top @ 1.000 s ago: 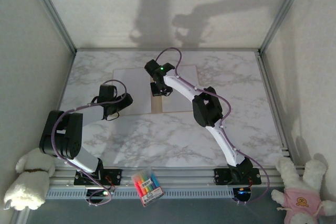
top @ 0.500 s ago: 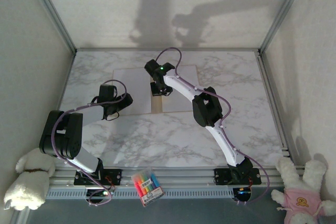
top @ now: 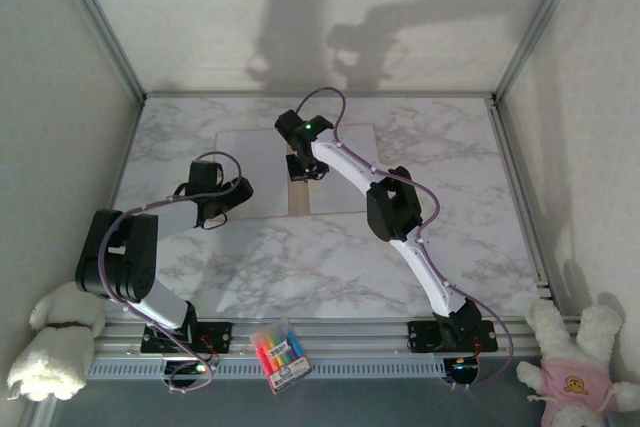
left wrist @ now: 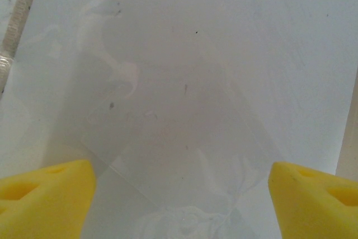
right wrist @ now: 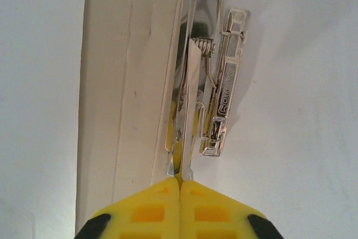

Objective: Put the files into the folder

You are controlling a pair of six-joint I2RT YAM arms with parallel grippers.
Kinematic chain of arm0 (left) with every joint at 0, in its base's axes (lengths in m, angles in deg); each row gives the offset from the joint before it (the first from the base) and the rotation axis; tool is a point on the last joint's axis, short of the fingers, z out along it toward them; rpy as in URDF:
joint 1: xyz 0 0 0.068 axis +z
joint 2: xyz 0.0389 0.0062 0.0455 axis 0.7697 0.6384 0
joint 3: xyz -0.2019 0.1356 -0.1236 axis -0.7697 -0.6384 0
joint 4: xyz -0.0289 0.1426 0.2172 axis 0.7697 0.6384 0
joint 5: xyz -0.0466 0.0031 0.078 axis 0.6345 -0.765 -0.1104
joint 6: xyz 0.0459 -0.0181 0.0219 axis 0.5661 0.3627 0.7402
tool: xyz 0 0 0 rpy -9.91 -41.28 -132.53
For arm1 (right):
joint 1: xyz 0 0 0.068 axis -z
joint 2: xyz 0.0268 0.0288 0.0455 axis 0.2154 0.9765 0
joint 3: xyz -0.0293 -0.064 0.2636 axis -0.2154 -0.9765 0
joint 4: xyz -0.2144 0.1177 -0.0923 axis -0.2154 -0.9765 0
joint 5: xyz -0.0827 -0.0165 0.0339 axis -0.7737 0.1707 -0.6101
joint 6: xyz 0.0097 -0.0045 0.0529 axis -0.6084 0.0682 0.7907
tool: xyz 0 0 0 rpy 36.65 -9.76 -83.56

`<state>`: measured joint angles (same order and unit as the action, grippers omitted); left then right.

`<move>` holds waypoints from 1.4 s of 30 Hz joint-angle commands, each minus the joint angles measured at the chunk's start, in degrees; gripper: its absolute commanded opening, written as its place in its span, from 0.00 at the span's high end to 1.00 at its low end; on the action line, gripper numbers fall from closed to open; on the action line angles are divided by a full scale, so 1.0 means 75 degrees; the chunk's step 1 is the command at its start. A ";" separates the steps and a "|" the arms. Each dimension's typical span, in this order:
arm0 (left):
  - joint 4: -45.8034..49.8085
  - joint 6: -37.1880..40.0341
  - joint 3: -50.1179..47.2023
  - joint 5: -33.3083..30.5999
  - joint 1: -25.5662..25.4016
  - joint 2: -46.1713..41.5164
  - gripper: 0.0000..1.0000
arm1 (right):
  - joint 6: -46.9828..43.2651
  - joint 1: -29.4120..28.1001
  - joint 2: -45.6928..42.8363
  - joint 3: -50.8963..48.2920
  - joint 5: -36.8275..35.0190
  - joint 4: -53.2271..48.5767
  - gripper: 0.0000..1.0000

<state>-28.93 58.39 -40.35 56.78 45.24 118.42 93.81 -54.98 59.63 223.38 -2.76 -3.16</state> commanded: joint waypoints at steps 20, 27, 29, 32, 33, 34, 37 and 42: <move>0.0744 -0.0014 -0.0178 0.0018 0.0043 0.0379 0.17 | 0.0179 0.0165 0.0747 -0.1034 0.0023 0.0052 1.00; 0.0718 -0.0011 -0.0215 0.0027 0.0037 0.0385 0.17 | 0.0354 0.0106 0.0484 -0.1144 0.0600 0.0348 1.00; 0.0732 -0.0014 -0.0215 0.0027 0.0044 0.0390 0.17 | 0.0389 0.0096 0.0471 -0.1069 0.0666 0.0332 1.00; 0.0727 -0.0011 -0.0214 0.0036 0.0037 0.0368 0.17 | 0.0391 0.0094 0.0515 -0.0952 0.0631 0.0279 1.00; 0.0735 -0.0011 -0.0215 0.0038 0.0045 0.0362 0.17 | 0.0385 0.0096 0.0546 -0.0884 0.0557 0.0224 1.00; 0.0736 -0.0011 -0.0214 0.0038 0.0042 0.0348 0.17 | 0.0359 0.0094 0.0581 -0.0830 0.0489 0.0157 1.00; 0.0750 -0.0001 -0.0214 0.0038 0.0040 0.0336 0.17 | 0.0322 0.0106 0.0615 -0.0684 0.0327 0.0005 1.00; 0.0772 0.0001 -0.0198 0.0033 0.0045 0.0328 0.17 | 0.0231 0.0119 0.0542 -0.0423 0.0170 -0.0174 1.00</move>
<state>-28.95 58.39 -40.28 56.82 45.24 118.53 95.47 -54.63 59.09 220.50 0.03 -0.19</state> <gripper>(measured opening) 0.826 0.042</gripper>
